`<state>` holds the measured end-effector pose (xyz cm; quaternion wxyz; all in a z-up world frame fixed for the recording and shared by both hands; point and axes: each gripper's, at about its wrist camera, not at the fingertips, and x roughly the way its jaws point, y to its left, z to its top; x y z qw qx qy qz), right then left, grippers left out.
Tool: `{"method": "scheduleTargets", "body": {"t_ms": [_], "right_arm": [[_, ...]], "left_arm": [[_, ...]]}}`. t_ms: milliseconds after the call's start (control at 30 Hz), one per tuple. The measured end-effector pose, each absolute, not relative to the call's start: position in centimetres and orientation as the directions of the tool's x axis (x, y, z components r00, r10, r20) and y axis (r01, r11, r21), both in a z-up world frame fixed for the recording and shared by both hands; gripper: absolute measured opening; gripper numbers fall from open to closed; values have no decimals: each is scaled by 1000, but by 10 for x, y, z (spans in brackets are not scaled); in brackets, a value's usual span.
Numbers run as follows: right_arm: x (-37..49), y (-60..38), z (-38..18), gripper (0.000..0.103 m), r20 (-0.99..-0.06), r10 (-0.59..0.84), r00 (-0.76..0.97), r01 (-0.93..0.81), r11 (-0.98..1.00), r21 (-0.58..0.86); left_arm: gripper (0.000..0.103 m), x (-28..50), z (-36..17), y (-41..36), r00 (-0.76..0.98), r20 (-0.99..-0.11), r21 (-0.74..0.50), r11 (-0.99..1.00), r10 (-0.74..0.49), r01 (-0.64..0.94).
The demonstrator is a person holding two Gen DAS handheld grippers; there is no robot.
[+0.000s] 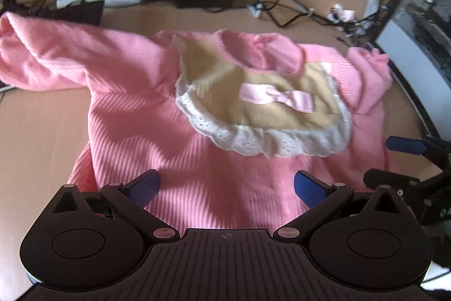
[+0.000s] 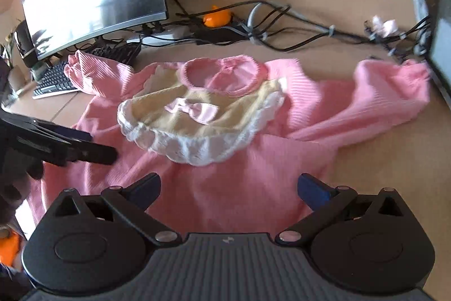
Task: Fold clothes
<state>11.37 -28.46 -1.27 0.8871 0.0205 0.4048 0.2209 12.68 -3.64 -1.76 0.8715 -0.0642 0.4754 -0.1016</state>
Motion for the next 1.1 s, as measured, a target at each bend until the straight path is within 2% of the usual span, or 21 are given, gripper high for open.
{"method": "scheduleTargets", "body": {"t_ms": [167,400,600,733,833,1100], "right_arm": [[125,-272,-26,103,-724,479,496,-403,866,297],[132,-248,-30,103,-702,534,472,-461,828,321],[129,-252,-21,103,-689,529,495,-459,833,310],[119,-296,4,103,-638,414,649,-364,906,218],[122,-332,10,103,-633,257,730,-213,966,147],[149,-380,5,103,-623,132,771,-30,985,172]], "left_arm": [[103,128,-23,-31,536,-820,-182,979,-200,88],[103,121,-25,-16,540,-834,-108,993,-118,50],[103,114,-19,0,530,-844,-106,994,-86,-7],[103,108,4,-19,580,-811,-56,997,-78,56],[103,116,22,-48,611,-779,-70,987,-144,142],[103,155,18,-158,650,-718,2,933,-249,360]]}}
